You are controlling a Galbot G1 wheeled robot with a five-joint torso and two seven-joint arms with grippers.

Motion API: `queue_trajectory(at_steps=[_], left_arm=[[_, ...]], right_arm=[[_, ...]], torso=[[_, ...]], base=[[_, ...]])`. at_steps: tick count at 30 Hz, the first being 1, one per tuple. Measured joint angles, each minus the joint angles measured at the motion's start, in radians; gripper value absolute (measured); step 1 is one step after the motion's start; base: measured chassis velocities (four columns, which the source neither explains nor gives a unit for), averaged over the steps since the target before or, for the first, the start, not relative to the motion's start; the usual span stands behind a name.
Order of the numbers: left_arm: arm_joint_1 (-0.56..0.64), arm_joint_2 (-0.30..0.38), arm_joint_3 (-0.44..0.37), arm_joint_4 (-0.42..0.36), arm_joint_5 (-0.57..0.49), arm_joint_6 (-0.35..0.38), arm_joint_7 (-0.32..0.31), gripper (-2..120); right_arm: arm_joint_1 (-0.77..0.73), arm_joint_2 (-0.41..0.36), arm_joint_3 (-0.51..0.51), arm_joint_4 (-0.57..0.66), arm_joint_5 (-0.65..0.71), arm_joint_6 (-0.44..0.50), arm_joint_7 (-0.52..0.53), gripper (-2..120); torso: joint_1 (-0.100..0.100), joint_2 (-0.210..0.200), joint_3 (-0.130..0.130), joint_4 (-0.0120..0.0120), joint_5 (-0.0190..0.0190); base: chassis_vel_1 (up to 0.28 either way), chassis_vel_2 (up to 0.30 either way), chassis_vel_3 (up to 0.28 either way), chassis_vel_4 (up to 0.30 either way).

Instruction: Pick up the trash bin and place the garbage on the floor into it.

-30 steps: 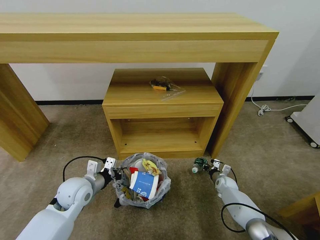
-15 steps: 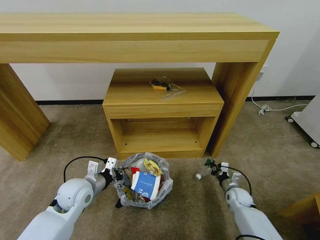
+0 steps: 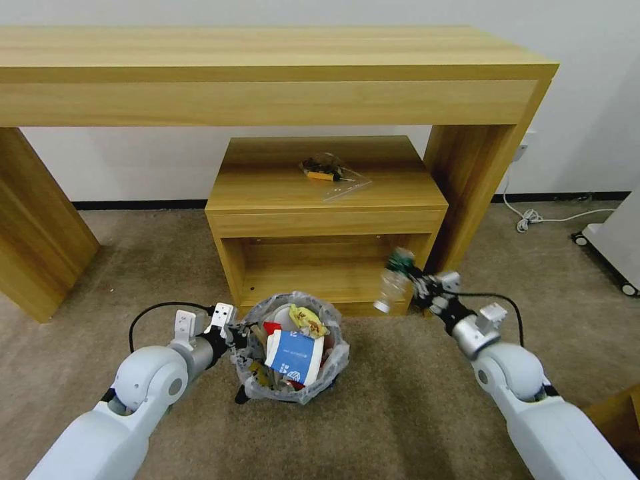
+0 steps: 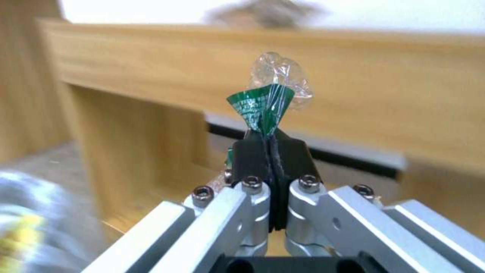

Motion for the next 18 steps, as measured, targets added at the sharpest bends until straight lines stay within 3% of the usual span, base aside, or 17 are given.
queue_trajectory(at_steps=[6, 9, 18], left_arm=[[-0.019, 0.019, 0.017, 0.007, -0.025, 0.000, -0.009, 0], [-0.016, 0.043, 0.025, 0.007, -0.026, 0.000, -0.008, 0], [-0.023, 0.071, 0.037, 0.005, -0.038, 0.000, -0.007, 0]], right_arm=[[0.047, -0.060, -0.094, 0.096, 0.005, -0.039, -0.049, 0], [0.071, -0.089, -0.189, 0.131, -0.013, -0.047, -0.064, 0], [0.140, -0.078, -0.365, 0.121, -0.059, -0.060, -0.069, 0]], torso=[[0.000, 0.000, 0.000, -0.0001, -0.0002], [0.000, 0.000, 0.000, 0.0000, -0.0002], [0.000, 0.000, 0.000, -0.0001, -0.0001]], base=[[0.000, 0.000, 0.000, 0.000], [0.000, 0.000, 0.000, 0.000], [0.000, 0.000, 0.000, 0.000]])
